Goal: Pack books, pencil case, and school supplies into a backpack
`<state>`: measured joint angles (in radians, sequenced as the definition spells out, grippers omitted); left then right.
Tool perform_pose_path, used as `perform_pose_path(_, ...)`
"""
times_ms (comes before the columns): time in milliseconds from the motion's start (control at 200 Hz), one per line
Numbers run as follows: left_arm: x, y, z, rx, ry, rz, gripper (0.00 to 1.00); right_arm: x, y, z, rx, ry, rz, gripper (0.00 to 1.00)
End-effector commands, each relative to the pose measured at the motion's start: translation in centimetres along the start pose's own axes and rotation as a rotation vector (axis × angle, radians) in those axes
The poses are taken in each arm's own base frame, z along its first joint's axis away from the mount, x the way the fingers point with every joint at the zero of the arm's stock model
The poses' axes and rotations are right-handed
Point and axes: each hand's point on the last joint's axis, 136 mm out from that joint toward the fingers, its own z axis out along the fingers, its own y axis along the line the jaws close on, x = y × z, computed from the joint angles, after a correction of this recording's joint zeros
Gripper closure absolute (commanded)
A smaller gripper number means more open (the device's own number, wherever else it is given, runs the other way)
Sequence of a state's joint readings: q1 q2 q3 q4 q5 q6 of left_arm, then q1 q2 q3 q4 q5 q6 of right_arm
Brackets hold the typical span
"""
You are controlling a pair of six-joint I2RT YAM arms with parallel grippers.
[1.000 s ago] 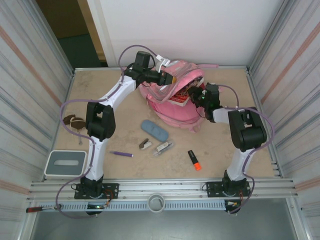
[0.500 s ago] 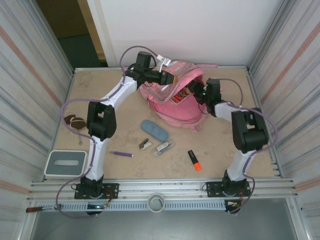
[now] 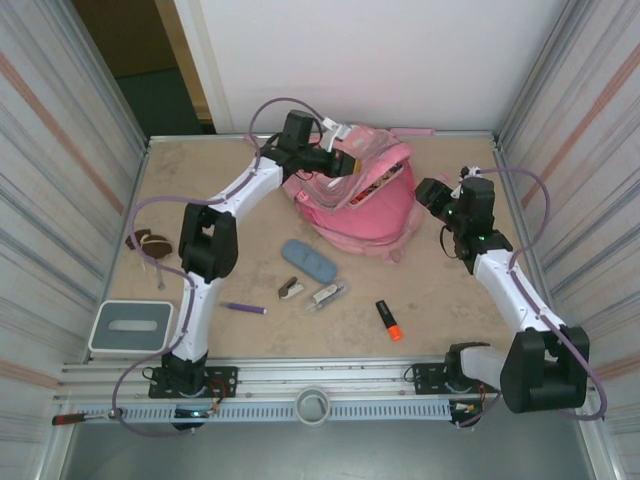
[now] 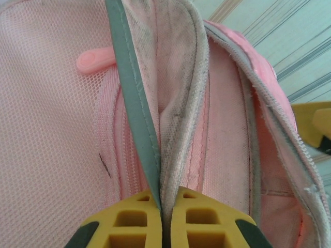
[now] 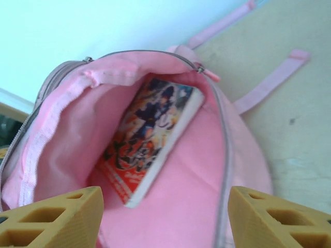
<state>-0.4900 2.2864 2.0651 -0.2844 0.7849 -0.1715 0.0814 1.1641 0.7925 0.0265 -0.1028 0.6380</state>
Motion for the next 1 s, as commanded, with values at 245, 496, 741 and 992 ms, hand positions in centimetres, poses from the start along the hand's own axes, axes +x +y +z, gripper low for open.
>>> perform_pose_path(245,1.2,1.1,-2.6,-0.227,0.001,0.037,0.44,5.2,-2.4,-0.6,0.072,0.199,-0.131,0.35)
perform_pose_path(496,4.5,8.5,-12.2,-0.388,-0.208,-0.312,0.26,9.6,-1.1,1.8,0.014,0.328,-0.053,0.32)
perform_pose_path(741,10.0,15.3,-13.7,-0.477,-0.169,-0.556,0.24,13.0,1.0,5.9,0.037,0.410,-0.125,0.35)
perform_pose_path(992,11.5,16.8,-12.3,-0.479,-0.124,-0.584,0.24,12.0,-1.7,8.7,0.145,0.389,-0.152,0.52)
